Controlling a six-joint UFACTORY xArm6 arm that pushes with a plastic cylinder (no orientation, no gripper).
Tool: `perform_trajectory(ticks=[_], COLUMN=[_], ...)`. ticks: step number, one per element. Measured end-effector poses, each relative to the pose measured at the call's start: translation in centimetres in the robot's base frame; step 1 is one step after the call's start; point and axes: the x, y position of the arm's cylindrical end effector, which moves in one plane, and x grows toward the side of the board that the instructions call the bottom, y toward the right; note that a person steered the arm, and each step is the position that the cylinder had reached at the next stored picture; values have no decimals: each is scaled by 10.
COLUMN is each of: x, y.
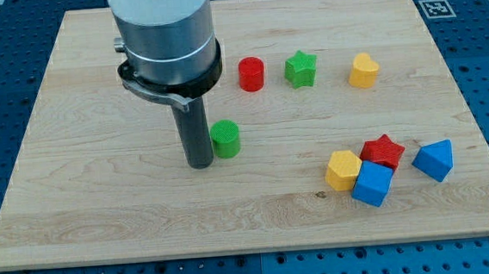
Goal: Move the green circle to the left of the red circle
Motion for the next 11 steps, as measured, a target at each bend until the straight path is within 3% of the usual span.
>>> perform_trajectory(ticks=[2,6,11], x=[20,-1,-82], y=[8,43,19])
